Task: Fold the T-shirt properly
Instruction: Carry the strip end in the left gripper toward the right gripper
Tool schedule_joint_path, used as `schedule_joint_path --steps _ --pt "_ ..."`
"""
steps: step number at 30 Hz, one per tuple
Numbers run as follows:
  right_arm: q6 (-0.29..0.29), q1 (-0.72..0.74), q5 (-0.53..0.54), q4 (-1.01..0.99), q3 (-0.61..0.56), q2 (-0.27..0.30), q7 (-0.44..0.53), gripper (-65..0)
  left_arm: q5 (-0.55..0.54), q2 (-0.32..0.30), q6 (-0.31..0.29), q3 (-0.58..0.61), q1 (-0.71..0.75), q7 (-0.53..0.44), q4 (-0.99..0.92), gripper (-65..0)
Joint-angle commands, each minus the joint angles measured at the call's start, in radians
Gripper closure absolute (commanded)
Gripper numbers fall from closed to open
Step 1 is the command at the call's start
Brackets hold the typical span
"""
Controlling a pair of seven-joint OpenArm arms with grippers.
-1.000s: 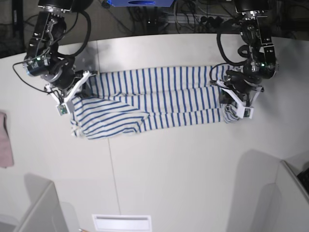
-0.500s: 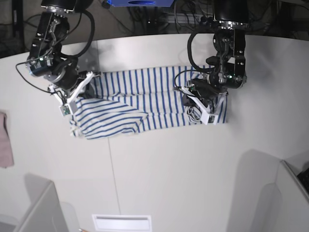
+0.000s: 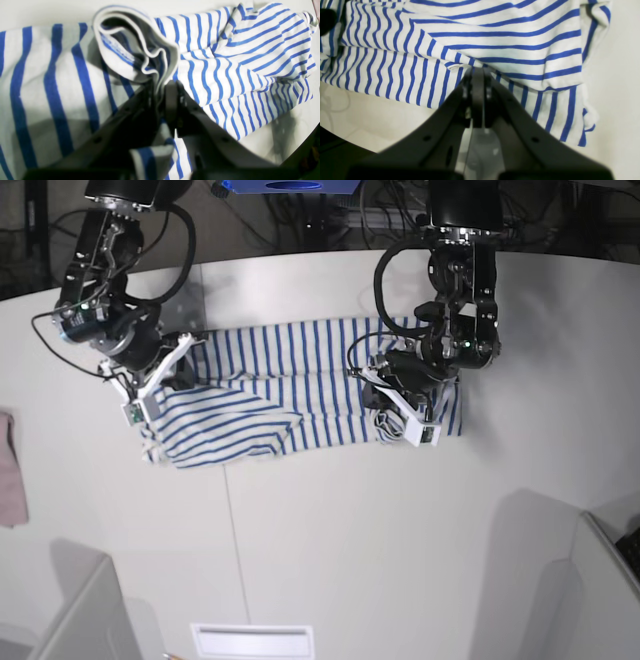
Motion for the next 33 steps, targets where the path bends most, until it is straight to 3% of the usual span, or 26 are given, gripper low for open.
schedule_joint_path --steps 1,22,23,29,33 --pt "0.0 0.011 0.017 0.018 0.0 0.008 0.019 0.0 -0.017 0.003 -0.006 0.024 -0.016 -0.013 0.019 0.0" --pt "0.0 0.013 0.017 0.018 0.0 0.008 0.019 0.0 -0.019 0.003 -0.006 0.054 -0.018 -0.013 0.016 0.0" --pt "0.0 0.013 0.017 0.018 0.0 0.008 0.019 0.0 -0.019 0.004 -0.006 0.054 -0.018 -0.013 0.018 -2.1" --pt "0.0 0.013 0.017 0.018 0.0 0.008 0.019 0.0 -0.019 0.041 -0.006 0.067 -0.018 -0.014 0.016 -33.9" --pt "0.0 0.013 0.018 0.018 0.0 0.008 0.018 0.0 -0.019 0.087 -0.007 0.068 -0.018 -0.014 0.013 -45.6"
